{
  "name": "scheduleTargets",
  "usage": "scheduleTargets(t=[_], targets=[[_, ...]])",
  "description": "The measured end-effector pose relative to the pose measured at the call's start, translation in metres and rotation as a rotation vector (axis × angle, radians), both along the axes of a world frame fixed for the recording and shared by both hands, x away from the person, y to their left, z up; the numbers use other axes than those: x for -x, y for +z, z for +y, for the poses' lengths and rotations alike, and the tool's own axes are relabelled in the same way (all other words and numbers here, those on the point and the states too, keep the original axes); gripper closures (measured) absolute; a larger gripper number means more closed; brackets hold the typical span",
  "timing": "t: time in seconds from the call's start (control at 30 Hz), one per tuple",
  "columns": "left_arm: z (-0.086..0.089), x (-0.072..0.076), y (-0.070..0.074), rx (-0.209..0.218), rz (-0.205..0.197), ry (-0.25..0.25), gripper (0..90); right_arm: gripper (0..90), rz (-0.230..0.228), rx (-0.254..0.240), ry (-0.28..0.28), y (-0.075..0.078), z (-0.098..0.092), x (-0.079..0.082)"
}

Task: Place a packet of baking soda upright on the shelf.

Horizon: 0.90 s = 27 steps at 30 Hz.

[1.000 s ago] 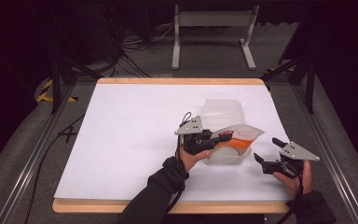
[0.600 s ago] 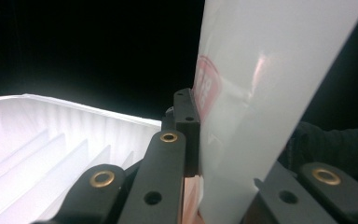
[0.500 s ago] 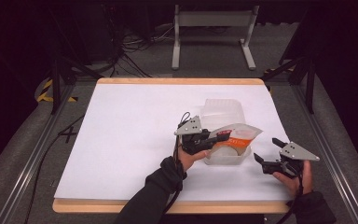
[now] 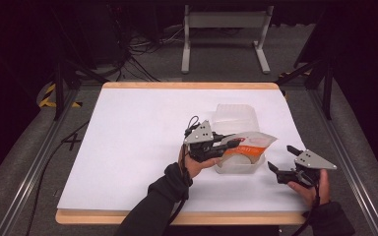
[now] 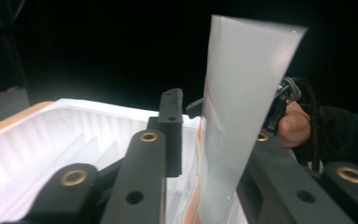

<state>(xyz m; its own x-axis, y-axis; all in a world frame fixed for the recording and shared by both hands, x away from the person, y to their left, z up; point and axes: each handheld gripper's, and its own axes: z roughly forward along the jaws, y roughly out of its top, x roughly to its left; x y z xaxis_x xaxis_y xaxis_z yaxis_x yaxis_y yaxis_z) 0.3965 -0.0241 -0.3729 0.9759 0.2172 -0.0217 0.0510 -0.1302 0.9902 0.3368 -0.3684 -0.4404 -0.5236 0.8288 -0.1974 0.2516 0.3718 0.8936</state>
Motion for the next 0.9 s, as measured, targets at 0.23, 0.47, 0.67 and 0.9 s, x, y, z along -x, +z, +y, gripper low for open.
scheduleTargets(t=[0.23, 0.47, 0.67, 0.9], targets=[[0.023, 0.006, 0.015, -0.037, -0.052, 0.080, 61.0, 9.6, 0.000, 0.016, 0.009, 0.001, 0.002, 0.001], [0.045, 0.017, 0.023, -0.128, -0.117, 0.166, 42.7, 10.1, 0.000, 0.040, 0.026, 0.004, 0.006, 0.004], [0.071, 0.026, 0.021, -0.205, -0.148, 0.241, 32.1, 10.0, -0.012, 0.047, 0.036, 0.010, 0.008, 0.008], [0.101, 0.032, 0.011, -0.286, -0.147, 0.312, 25.6, 10.1, -0.021, 0.062, 0.041, 0.013, 0.011, 0.010]])
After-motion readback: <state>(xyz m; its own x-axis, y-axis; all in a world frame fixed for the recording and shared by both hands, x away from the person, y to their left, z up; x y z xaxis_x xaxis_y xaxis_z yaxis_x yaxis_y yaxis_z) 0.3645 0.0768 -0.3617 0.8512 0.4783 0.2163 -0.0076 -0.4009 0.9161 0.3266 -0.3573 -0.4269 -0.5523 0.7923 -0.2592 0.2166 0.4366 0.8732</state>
